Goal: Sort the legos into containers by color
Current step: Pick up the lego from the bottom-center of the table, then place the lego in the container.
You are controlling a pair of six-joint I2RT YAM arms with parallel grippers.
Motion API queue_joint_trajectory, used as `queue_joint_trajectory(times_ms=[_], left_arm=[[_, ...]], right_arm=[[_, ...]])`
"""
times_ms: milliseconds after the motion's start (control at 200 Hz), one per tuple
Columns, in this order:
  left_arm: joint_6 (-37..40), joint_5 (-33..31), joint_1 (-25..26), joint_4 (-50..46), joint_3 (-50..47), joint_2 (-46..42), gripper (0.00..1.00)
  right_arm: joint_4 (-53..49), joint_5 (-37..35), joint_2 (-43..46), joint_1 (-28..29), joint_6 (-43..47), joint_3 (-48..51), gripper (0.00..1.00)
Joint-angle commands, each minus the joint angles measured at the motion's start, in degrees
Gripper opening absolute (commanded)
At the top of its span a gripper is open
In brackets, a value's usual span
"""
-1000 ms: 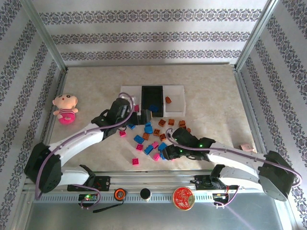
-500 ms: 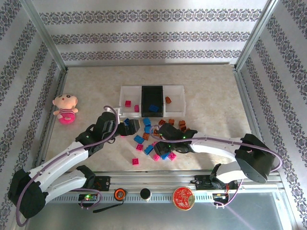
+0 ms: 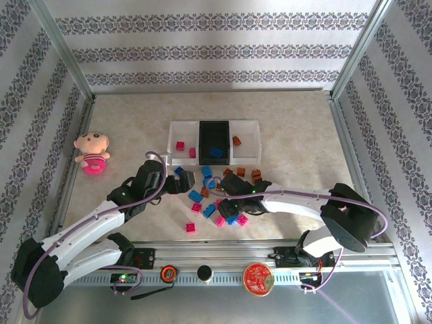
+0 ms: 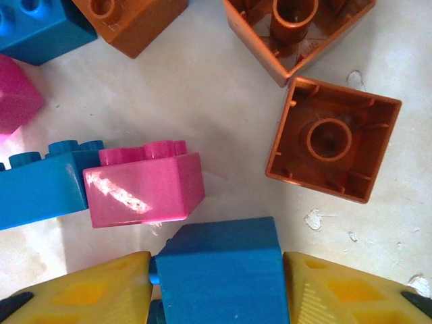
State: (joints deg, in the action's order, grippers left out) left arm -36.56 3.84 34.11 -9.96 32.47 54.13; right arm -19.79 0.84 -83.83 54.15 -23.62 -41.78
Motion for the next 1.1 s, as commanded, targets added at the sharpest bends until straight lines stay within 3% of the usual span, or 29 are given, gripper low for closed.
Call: queue_joint_trajectory(times_ms=[0, 215, 435, 640, 780, 1099], left_arm=[[-0.71, -1.46, -0.18, -1.64, -0.23, -0.75, 1.00], [-0.61, -2.25, -0.18, -2.13, 0.22, -0.68, 1.00], [-0.27, -2.12, -0.18, -2.10, 0.29, -1.04, 1.00], [0.37, -2.77, -0.26, -2.87, 0.70, -1.24, 1.00], [0.35, -2.87, -0.27, -3.06, 0.84, -1.21, 1.00], [-0.12, -3.11, -0.24, -5.47, 0.41, -1.46, 1.00]], right_arm=[[-0.77, -1.13, 0.21, 0.25, 0.41, 0.24, 0.53], [-1.04, -1.87, 1.85, -1.16, 0.00, 1.98, 0.46], [-2.68, -1.52, 10.14, -4.94, 0.28, 4.16, 0.39], [-6.11, 1.63, 17.84, -8.89, 2.59, -1.63, 0.36], [-4.17, 3.35, 10.39, -11.39, 6.13, -12.24, 0.36], [-0.46, 1.34, -18.47, -16.99, 8.27, -37.87, 0.34]])
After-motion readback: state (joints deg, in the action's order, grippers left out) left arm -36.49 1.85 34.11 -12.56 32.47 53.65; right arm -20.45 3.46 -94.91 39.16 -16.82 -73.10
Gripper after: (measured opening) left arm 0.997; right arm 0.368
